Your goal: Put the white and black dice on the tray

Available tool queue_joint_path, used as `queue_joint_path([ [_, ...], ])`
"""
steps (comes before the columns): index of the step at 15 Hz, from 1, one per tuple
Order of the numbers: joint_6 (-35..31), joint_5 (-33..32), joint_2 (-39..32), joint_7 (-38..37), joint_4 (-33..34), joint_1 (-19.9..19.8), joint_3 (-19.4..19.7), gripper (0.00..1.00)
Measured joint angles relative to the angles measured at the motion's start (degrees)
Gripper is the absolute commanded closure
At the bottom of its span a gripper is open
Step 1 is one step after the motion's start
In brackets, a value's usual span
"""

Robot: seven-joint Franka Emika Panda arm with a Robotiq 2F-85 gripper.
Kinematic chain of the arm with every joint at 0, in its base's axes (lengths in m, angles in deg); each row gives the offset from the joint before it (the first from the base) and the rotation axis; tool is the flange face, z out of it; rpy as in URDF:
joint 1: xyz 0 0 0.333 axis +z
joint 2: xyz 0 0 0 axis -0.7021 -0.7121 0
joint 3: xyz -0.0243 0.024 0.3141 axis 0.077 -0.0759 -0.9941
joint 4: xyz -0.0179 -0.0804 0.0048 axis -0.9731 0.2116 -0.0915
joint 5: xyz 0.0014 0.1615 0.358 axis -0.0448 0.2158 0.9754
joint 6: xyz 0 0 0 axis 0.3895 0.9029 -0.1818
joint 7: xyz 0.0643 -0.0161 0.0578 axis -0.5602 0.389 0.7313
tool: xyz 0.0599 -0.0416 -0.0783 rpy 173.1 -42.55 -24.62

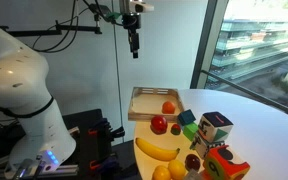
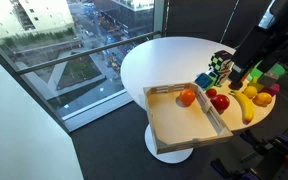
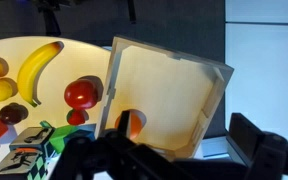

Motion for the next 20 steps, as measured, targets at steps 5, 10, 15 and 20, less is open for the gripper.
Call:
queue_joint_path([
  [5,0.0,0.0,0.0,0.0,0.1,0.0,0.0,0.00],
  [10,0.0,0.0,0.0,0.0,0.0,0.0,0.0,0.00],
  [15,0.0,-0.4,-0.2,0.0,-0.3,-0.4,0.3,0.00],
  [20,0.3,-2.6,-0.6,0.0,-0.3,-1.9,1.4,0.00],
])
